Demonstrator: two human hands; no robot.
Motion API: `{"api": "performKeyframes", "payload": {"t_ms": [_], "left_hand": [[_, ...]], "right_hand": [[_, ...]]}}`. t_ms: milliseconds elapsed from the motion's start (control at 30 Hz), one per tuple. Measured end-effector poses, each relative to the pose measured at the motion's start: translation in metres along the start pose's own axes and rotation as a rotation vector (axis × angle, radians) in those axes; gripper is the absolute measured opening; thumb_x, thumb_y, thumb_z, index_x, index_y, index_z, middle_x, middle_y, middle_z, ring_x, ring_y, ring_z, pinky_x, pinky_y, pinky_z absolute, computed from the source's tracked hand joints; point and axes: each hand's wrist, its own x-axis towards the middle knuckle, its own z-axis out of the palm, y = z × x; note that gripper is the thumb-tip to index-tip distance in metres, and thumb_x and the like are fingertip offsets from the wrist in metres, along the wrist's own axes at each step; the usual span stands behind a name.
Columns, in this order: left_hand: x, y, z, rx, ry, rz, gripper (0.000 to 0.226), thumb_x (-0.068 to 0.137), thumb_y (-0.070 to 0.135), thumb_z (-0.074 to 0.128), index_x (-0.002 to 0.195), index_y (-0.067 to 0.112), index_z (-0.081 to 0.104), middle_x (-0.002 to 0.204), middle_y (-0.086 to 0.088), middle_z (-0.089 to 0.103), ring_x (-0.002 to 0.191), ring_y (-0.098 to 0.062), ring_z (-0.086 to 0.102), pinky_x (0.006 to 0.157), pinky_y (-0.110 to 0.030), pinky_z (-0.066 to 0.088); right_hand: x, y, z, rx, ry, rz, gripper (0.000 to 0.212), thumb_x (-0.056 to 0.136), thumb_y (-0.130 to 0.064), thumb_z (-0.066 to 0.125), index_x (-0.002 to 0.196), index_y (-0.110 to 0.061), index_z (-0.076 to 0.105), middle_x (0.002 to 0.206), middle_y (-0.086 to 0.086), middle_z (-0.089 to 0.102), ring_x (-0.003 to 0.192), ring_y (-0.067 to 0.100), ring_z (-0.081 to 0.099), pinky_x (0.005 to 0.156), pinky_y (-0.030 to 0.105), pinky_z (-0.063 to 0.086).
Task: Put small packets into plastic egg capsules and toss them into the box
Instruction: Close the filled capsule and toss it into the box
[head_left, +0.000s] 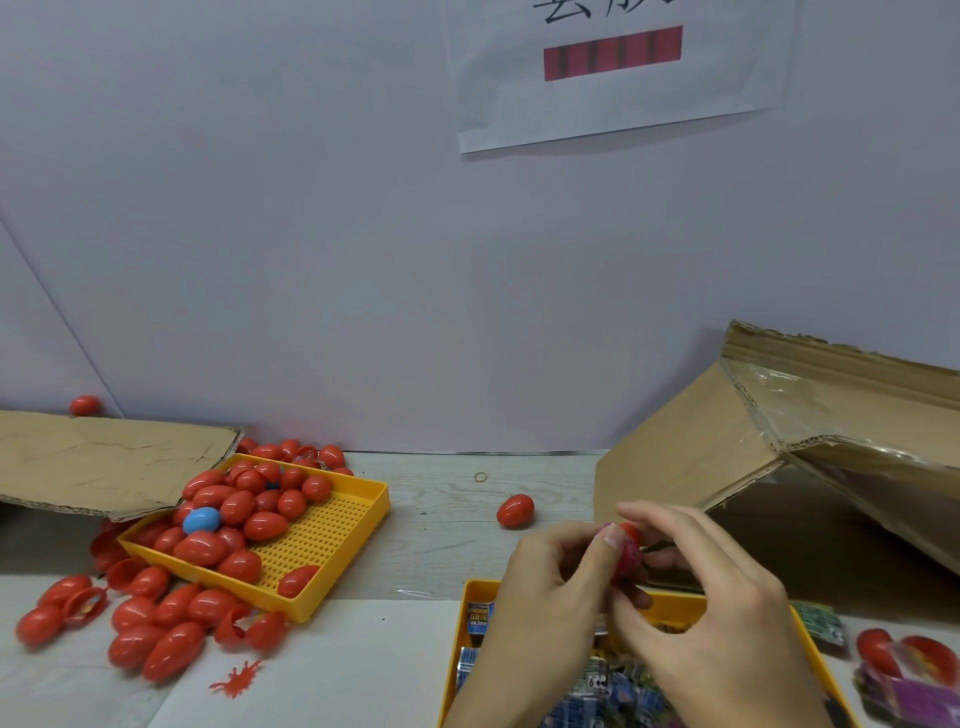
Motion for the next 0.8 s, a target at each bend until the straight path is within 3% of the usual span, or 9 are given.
{"api": "performKeyframes", "payload": {"t_ms": [233,333,500,700,800], "left_hand": [[0.0,-0.001,0.003,0.017,0.004,-0.004,0.024,0.1,0.028,0.053,0.099,0.019,0.075,0.093,-0.008,0.075,0.08,-0.019,0.072,0.08,-0.042,0.058],[0.0,-0.002,0.003,0.062,0.01,0.011,0.019,0.096,0.029,0.06,0.106,0.019,0.073,0.094,-0.004,0.075,0.085,-0.02,0.073,0.076,-0.028,0.058],[0.0,-0.002,0.003,0.138,0.024,-0.005,0.02,0.095,0.028,0.062,0.11,0.019,0.072,0.097,-0.001,0.075,0.094,-0.019,0.071,0.085,-0.032,0.058],[0.0,0.0,0.005,0.194,0.102,-0.073,0.018,0.09,0.035,0.067,0.105,0.027,0.071,0.096,0.003,0.074,0.095,-0.011,0.069,0.088,-0.028,0.056],[0.001,0.002,0.005,0.206,0.13,-0.083,0.01,0.085,0.04,0.069,0.093,0.035,0.072,0.09,0.005,0.075,0.089,-0.003,0.069,0.085,-0.02,0.055]], "right_hand": [[0.001,-0.003,-0.001,-0.005,0.016,0.021,0.062,0.057,-0.005,0.088,0.108,-0.032,0.066,0.101,-0.018,0.062,0.089,0.0,0.061,0.073,0.005,0.046],[0.001,-0.005,0.0,-0.006,0.021,0.037,0.061,0.057,-0.005,0.089,0.108,-0.029,0.066,0.101,-0.02,0.061,0.089,-0.001,0.06,0.072,0.004,0.046],[0.002,-0.009,-0.001,0.011,0.008,0.08,0.063,0.056,-0.003,0.089,0.107,-0.031,0.066,0.1,-0.018,0.063,0.09,-0.001,0.061,0.072,0.007,0.049],[0.0,-0.01,0.003,0.022,0.034,0.125,0.068,0.051,-0.001,0.09,0.099,-0.041,0.066,0.091,-0.018,0.066,0.085,-0.003,0.064,0.073,0.017,0.053],[0.004,0.002,0.005,0.127,0.032,0.216,0.056,0.064,0.008,0.082,0.09,-0.039,0.068,0.087,-0.011,0.068,0.088,0.0,0.064,0.075,0.02,0.053]]}}
